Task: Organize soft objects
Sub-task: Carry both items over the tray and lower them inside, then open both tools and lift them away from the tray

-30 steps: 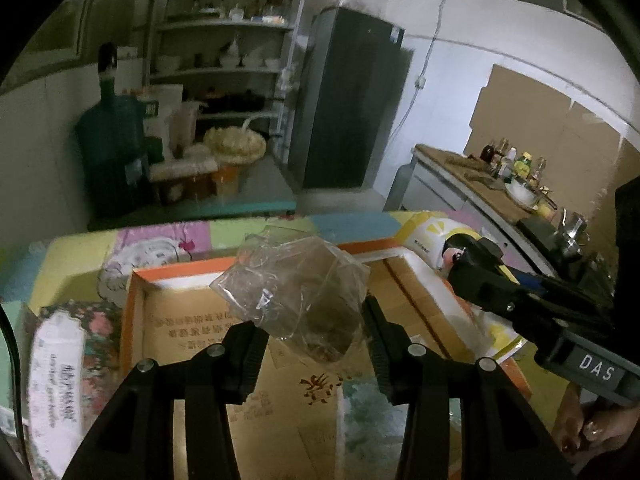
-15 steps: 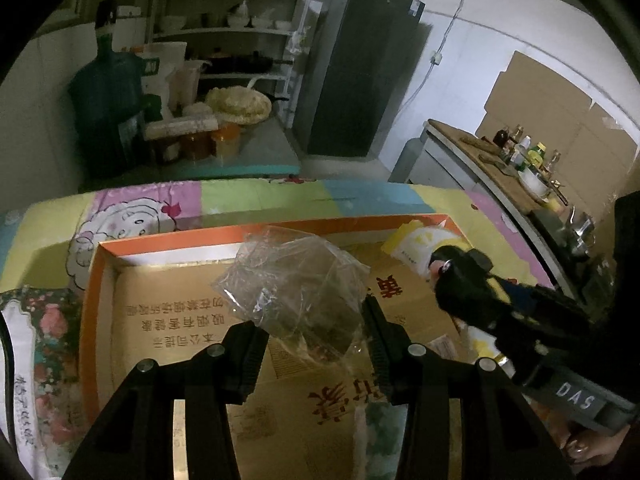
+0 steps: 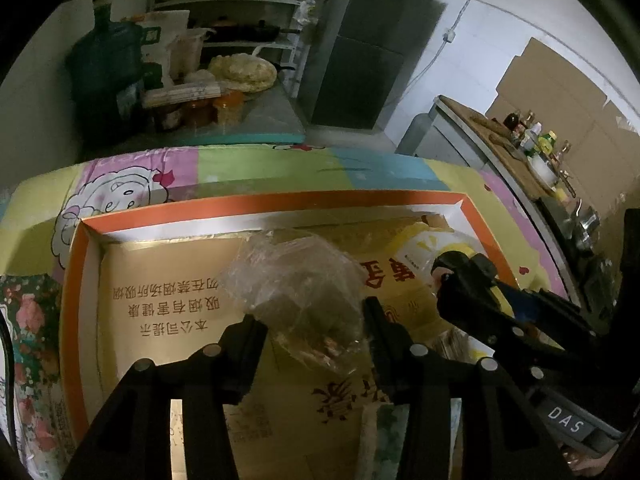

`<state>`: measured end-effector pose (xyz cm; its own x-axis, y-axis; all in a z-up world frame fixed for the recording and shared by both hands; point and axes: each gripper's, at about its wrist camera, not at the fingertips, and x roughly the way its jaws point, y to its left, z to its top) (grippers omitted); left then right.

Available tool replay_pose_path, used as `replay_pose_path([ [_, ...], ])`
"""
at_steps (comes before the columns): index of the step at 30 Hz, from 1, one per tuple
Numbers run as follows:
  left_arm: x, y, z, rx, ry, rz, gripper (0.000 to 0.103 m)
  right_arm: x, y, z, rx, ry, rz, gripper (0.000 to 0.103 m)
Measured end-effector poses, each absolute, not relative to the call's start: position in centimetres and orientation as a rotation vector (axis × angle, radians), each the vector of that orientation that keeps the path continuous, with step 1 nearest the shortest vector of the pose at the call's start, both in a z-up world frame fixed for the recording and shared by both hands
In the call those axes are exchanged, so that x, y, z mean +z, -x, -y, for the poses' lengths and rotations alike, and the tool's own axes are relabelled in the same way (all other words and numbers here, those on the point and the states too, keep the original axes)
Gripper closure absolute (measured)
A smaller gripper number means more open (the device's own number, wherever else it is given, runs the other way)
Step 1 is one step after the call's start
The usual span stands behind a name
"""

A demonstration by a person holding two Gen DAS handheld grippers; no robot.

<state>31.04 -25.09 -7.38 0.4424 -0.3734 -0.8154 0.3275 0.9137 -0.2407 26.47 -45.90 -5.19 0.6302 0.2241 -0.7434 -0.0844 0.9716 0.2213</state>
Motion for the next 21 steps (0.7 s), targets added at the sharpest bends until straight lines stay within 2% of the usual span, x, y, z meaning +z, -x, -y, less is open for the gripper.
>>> replay_pose_path([
  [8,-7.3,-31.0,24.7,-0.441,0.072,-1.024,0.045,-5.5,-26.6,46.0,0.180,-0.195,-0.878,0.059],
  [13,-6.6,-30.4,24.7,-0.413,0.048,-0.976,0.030,-5.3,-26.3,46.3,0.183,-0.211,-0.866,0.058],
  [21,-4.9,-29.0,24.3,-0.401,0.033,-0.916,0.028,-4.2,-24.9,46.6,0.175,-0.218,-0.826,0.049],
])
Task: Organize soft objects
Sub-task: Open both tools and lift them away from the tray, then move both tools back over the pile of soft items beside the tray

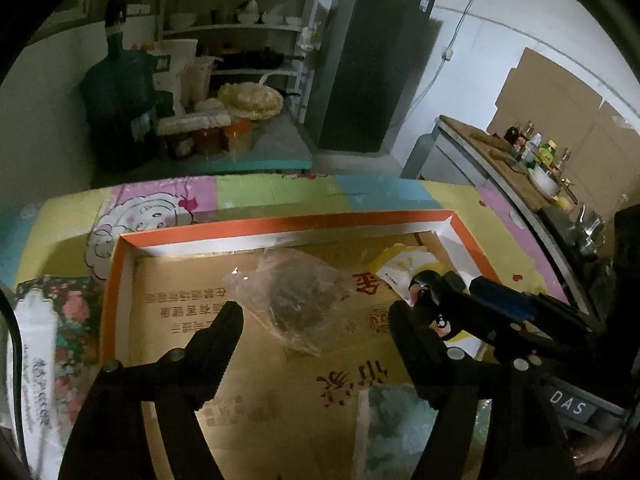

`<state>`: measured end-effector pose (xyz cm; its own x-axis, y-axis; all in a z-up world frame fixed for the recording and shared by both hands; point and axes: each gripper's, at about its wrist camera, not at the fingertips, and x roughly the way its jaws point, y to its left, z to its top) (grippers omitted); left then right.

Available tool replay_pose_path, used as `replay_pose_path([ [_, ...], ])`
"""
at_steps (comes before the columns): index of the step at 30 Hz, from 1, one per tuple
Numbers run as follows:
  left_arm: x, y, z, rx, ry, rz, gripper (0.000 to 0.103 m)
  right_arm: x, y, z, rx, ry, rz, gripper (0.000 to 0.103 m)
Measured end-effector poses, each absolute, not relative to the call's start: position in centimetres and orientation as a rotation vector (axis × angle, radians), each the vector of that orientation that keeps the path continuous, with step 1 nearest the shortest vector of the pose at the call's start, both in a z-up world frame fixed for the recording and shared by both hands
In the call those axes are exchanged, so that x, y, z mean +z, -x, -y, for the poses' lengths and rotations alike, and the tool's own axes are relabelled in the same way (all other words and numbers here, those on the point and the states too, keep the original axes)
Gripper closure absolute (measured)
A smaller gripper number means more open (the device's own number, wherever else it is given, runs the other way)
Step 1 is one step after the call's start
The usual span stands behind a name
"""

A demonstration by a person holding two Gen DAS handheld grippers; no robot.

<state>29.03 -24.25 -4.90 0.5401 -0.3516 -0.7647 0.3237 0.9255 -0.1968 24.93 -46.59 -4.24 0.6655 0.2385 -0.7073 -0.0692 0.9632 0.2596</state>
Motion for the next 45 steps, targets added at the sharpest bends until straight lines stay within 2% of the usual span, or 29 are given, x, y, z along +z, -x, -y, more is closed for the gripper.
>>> replay_pose_path([
  [7,-2.9,-27.0,23.2,-0.423,0.041,-0.853,0.022,-2.7,-22.9,46.4,0.175,-0.235,-0.771,0.045],
  [25,2.2,-20.1,18.9,-0.398,0.002,-0.672,0.022,1.8,-16.0,43.4,0.171,-0.251,-0.631,0.044],
  [45,3.2,-14.2,8.4,-0.257,0.018,-0.584,0.022,3.5,-10.5,33.9,0.244,-0.197,-0.566,0.044],
])
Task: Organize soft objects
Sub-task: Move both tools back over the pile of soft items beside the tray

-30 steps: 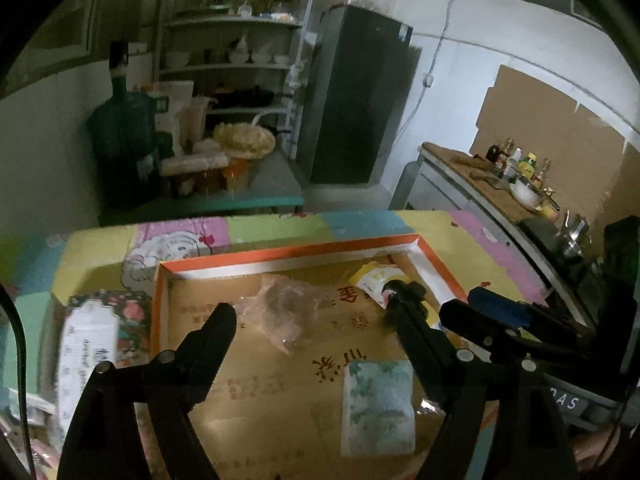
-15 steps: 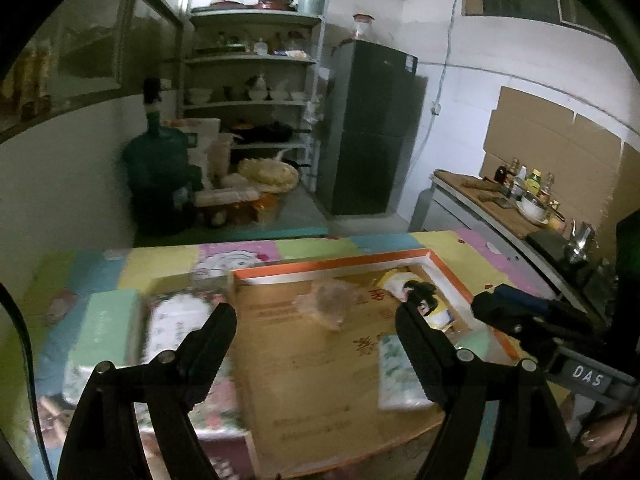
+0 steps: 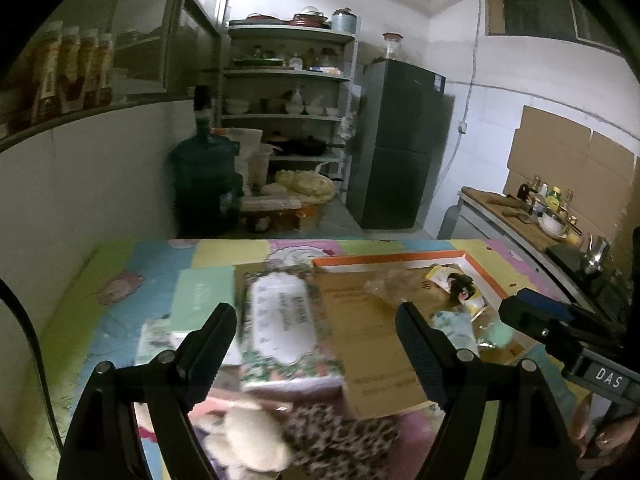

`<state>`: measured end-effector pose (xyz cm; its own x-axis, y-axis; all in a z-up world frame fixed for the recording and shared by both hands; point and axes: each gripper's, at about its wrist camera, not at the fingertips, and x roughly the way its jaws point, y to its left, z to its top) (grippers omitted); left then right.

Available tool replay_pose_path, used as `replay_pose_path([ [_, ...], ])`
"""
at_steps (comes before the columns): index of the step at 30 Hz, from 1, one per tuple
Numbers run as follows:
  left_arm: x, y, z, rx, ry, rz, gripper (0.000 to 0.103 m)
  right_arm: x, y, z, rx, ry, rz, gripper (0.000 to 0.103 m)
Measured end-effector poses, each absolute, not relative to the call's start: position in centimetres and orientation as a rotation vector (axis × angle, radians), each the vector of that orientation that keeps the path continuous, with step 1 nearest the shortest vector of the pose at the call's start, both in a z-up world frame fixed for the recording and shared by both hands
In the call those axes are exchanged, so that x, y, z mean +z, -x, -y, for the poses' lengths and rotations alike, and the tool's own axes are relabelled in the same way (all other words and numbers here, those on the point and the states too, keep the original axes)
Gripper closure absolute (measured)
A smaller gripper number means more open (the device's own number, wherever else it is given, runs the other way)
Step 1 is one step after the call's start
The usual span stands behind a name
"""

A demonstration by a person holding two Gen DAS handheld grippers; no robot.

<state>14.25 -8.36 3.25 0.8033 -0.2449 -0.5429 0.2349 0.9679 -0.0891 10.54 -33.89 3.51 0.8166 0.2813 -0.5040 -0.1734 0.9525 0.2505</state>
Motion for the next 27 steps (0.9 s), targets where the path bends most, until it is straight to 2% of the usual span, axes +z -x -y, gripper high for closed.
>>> replay_pose_path([
  [14,3.2,-10.2,1.6,-0.224,0.048,-0.509,0.022,3.5,-7.9,27.4,0.296,-0.144,-0.527,0.044],
  [27,-0.7,-7.7,-3.7,-0.207,0.085,-0.554,0.022,0.4,-7.1,22.2,0.344,-0.110,-0.576,0.044],
])
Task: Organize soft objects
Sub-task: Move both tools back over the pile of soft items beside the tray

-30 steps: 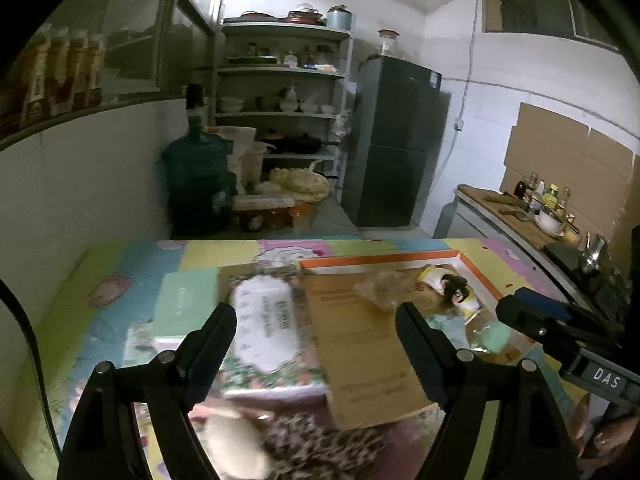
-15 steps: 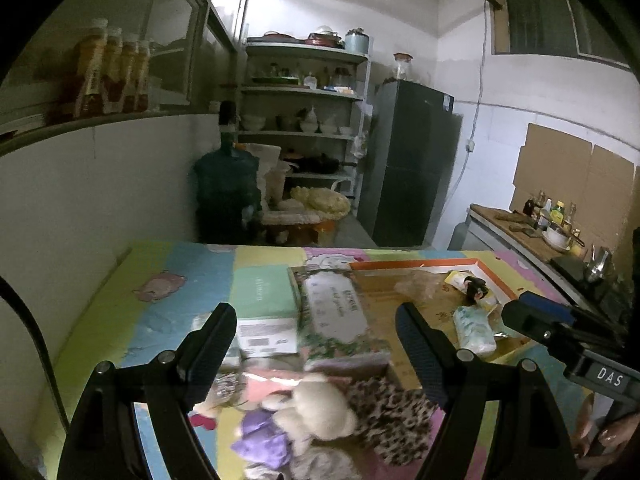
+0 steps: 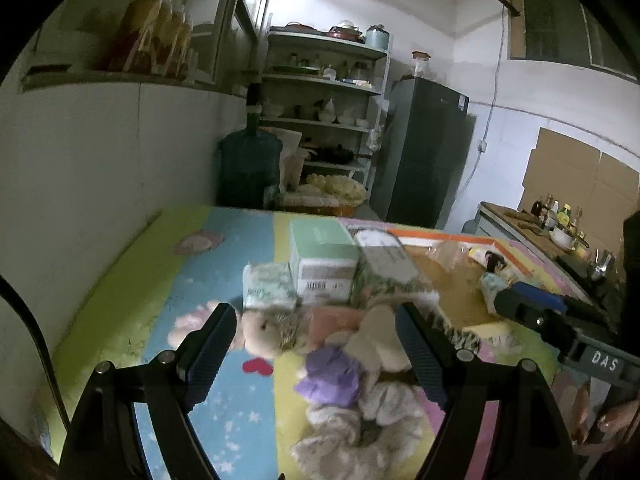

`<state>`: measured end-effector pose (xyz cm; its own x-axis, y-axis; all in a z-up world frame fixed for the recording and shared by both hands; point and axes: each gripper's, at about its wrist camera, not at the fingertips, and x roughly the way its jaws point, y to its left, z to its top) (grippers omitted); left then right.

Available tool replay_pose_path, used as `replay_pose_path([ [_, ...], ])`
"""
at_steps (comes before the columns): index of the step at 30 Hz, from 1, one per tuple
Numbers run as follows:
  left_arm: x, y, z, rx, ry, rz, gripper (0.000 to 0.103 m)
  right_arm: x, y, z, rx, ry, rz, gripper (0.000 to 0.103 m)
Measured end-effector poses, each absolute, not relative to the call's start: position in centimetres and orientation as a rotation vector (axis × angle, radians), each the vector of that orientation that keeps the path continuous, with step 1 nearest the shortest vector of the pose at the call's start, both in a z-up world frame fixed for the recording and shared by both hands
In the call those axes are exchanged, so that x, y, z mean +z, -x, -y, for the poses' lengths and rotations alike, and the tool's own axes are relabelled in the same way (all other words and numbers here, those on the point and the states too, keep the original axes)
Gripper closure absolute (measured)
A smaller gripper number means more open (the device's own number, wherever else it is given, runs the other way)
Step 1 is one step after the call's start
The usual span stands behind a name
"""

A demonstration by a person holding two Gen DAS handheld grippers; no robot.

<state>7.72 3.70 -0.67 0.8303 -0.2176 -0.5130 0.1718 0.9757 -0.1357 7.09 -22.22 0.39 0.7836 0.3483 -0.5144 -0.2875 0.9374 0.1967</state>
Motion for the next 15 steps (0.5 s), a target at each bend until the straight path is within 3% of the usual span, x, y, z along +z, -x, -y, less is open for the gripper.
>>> replay_pose_path([
  [15,-6.8,-7.3,-3.7,-0.272,0.078,-0.689,0.022,-2.6,-6.5,20.2,0.329,-0.095,-0.634,0.044],
])
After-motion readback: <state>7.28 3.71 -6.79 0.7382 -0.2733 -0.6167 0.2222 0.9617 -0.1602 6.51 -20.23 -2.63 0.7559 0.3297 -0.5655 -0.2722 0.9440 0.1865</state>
